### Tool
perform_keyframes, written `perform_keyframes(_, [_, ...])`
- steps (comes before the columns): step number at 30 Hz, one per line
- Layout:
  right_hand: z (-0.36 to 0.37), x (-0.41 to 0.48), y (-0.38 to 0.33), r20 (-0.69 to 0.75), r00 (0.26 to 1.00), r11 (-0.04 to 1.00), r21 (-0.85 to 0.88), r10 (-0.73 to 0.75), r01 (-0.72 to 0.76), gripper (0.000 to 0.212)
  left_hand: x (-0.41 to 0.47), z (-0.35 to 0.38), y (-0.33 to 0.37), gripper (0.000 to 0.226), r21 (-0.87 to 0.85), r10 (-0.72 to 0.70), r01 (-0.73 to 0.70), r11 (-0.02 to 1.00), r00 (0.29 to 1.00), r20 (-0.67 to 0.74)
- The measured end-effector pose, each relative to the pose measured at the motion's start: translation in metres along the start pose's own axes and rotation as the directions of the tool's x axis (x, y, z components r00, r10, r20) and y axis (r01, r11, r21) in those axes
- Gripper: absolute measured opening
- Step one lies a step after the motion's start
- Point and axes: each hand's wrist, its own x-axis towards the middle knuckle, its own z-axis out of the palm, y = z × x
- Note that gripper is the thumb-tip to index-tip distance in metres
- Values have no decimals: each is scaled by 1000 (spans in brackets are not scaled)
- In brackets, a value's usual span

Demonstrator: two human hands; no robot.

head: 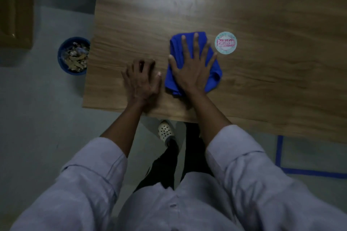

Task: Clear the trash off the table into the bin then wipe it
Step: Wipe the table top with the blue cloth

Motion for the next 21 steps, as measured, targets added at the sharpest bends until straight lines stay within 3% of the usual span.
perform_keyframes(4, [11,4,-37,15,982,982,11,-190,190,74,4,5,0,45,-1,-35,35,999,999,-39])
perform_keyframes(8, [8,-27,-20,14,960,958,66,-279,278,71,29,-3,5,33,-44,-64,60,997,992,-104])
perform_keyframes(15, [-10,14,41,6,998,998,29,-62,62,75,78,-1,27,22,-37,7,-11,999,995,-98])
perform_keyframes(21, [-9,110,7,-20,999,998,47,-48,49,69,116,13,47,35,-62,63,-76,995,982,-179])
